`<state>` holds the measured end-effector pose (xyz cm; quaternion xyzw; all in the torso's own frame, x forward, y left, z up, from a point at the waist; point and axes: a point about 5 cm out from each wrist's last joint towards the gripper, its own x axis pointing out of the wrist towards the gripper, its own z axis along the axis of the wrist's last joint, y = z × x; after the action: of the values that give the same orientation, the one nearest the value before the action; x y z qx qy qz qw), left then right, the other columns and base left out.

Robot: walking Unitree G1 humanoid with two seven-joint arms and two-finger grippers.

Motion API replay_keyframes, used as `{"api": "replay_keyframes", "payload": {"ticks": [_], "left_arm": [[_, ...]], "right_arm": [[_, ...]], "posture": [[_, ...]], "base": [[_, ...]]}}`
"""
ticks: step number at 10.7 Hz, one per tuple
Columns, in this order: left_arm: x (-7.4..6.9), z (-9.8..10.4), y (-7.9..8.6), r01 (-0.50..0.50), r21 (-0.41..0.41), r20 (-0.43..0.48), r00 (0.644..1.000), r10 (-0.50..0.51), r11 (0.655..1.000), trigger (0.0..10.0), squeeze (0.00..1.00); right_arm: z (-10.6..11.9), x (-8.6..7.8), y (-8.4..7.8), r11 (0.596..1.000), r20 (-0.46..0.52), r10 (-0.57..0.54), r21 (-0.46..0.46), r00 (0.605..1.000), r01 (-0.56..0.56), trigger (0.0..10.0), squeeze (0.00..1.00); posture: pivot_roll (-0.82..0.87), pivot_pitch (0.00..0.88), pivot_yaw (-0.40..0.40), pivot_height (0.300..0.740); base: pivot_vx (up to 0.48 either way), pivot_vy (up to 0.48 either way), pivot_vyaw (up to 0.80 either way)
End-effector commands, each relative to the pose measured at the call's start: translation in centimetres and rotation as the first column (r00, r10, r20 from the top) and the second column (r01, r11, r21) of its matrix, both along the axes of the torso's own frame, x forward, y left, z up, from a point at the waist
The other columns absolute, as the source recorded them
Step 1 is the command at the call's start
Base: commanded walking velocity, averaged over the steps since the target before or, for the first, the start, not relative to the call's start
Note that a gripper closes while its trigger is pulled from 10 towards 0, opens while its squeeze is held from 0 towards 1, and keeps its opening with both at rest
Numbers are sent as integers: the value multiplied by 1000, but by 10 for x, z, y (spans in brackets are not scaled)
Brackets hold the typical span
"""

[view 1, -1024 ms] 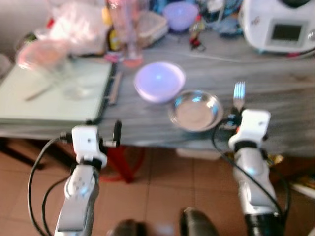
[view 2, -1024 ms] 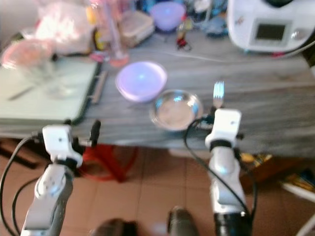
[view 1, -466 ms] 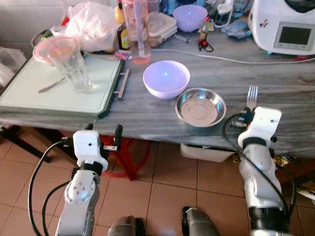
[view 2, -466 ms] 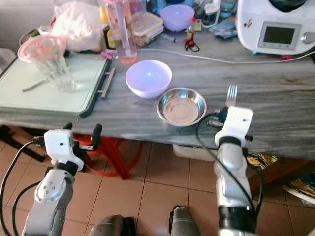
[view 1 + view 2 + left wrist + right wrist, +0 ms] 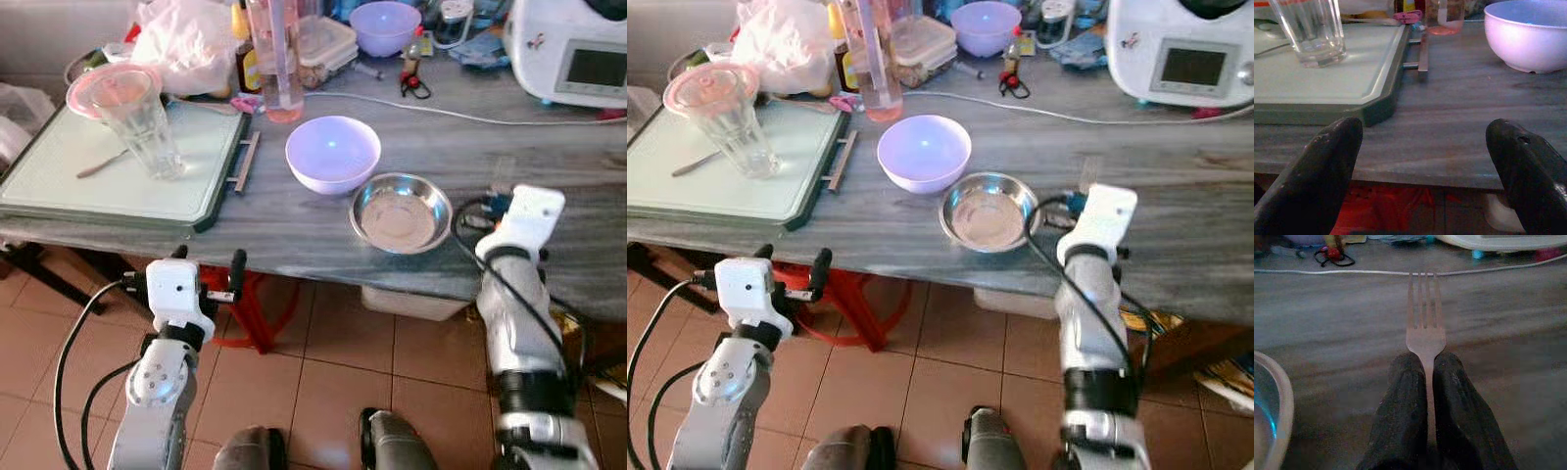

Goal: Setting the table

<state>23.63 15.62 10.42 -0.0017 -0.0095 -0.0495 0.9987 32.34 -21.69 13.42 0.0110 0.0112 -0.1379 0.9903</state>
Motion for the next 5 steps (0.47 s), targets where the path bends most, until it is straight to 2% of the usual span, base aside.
{"api": "replay_keyframes", "payload": {"ticks": [1,3,5], "left_arm": [[-1,2,5,-7,5,-2,1000,7,1000,10000,0],[-1,1,2,1,2,-10,1000,-1,1000,10000,0],[0,0,1,3,1,-13,1000,-3,1000,10000,0]], "right_arm": [[-31,-6,0,999,-140,7,51,990,0,10000,0],[-42,-5,6,996,-210,60,76,976,-45,10000,0],[-48,-11,8,995,-244,78,78,967,-61,10000,0]], "posture": [[48,202,99,740],[48,196,94,740],[48,191,91,740]], "base": [[0,0,0],[0,0,0],[0,0,0]]}}
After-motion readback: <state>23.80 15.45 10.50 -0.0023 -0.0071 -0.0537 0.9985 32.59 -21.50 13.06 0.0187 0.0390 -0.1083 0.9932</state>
